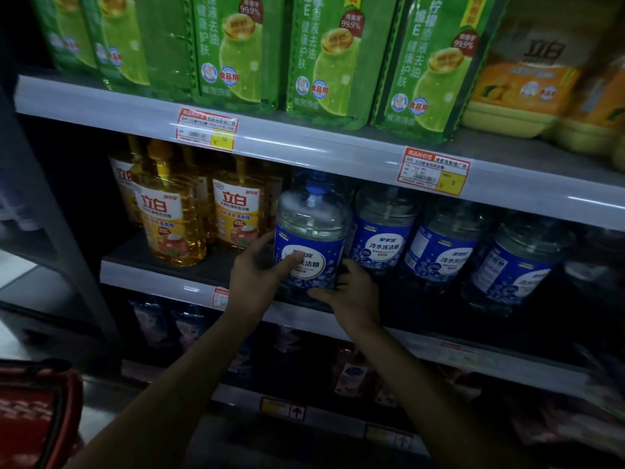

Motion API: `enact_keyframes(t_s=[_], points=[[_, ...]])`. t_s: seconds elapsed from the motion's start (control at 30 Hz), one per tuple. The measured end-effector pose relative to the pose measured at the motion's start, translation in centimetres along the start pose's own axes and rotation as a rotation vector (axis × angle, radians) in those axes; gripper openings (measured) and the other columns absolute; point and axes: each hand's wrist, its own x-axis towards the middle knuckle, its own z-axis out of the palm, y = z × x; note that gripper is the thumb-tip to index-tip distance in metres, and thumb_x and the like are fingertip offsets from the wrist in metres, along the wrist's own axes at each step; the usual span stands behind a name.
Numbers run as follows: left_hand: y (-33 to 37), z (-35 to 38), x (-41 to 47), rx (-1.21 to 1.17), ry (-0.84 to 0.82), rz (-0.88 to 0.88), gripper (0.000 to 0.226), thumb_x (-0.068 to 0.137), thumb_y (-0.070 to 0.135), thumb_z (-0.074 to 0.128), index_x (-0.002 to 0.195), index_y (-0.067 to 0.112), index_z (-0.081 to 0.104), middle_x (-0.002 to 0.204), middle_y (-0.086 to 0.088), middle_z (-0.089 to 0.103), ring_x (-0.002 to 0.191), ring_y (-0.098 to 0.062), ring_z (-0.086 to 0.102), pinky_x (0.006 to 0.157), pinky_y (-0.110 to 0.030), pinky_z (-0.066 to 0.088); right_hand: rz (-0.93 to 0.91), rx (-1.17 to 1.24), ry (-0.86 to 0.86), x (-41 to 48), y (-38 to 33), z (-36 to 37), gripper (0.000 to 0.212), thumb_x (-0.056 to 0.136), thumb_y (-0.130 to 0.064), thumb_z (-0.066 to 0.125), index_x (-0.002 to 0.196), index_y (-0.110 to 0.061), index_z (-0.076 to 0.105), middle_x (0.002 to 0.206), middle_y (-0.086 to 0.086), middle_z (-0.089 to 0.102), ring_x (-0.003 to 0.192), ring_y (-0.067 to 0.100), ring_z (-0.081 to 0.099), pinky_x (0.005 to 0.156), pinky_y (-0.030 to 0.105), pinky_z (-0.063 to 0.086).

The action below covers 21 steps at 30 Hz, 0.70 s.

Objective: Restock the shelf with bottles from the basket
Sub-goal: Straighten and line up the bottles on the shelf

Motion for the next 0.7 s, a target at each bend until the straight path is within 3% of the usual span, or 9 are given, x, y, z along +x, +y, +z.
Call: enact_keyframes(t_s=[0.23, 0.5, 0.6, 0.7], points=[[0.4, 0.0, -0.4, 0.011, -0.022, 0.033, 0.039, 0.089, 0.016, 0.078, 0.123, 0.032, 0.066, 0.109, 0.019, 0.075, 0.104, -0.002, 0.072, 0.084, -0.025, 0.062, -0.027, -0.012, -0.001, -0.1, -0.1, 0.2, 0.069, 0.064, -0.015, 0.096, 0.124, -0.017, 0.062, 0.109, 0.005, 0.076, 0.095, 0.019, 0.073, 0.084, 0.045, 0.062], [0.7, -0.5, -0.7, 0.157, 0.045, -0.053, 0.049, 0.083, 0.039, 0.084, 0.125, 0.022, 0.064, 0.12, 0.006, 0.074, 0.11, -0.011, 0.07, 0.093, -0.048, 0.06, -0.041, -0.064, -0.086, -0.6, -0.9, -0.5, 0.071, 0.068, -0.022, 0.093, 0.129, -0.022, 0.056, 0.117, 0.002, 0.072, 0.104, 0.022, 0.07, 0.088, 0.046, 0.061], [1.2, -0.4, -2.1, 0.259, 0.084, -0.052, 0.044, 0.081, 0.04, 0.085, 0.114, 0.02, 0.064, 0.113, 0.003, 0.073, 0.106, -0.013, 0.07, 0.091, -0.048, 0.06, -0.017, -0.077, -0.131, -1.1, -1.2, -2.0, 0.071, 0.076, -0.021, 0.089, 0.138, -0.017, 0.054, 0.123, 0.006, 0.067, 0.112, 0.024, 0.066, 0.092, 0.039, 0.057], [2.1, 0.4, -4.0, 0.343, 0.048, -0.032, 0.038, 0.081, 0.037, 0.086, 0.109, 0.021, 0.066, 0.104, 0.003, 0.072, 0.101, -0.012, 0.069, 0.088, -0.04, 0.059, 0.025, -0.115, -0.137, -1.8, -0.8, -4.2, 0.075, 0.08, -0.02, 0.086, 0.145, -0.016, 0.048, 0.133, 0.01, 0.061, 0.12, 0.025, 0.06, 0.094, 0.036, 0.054]])
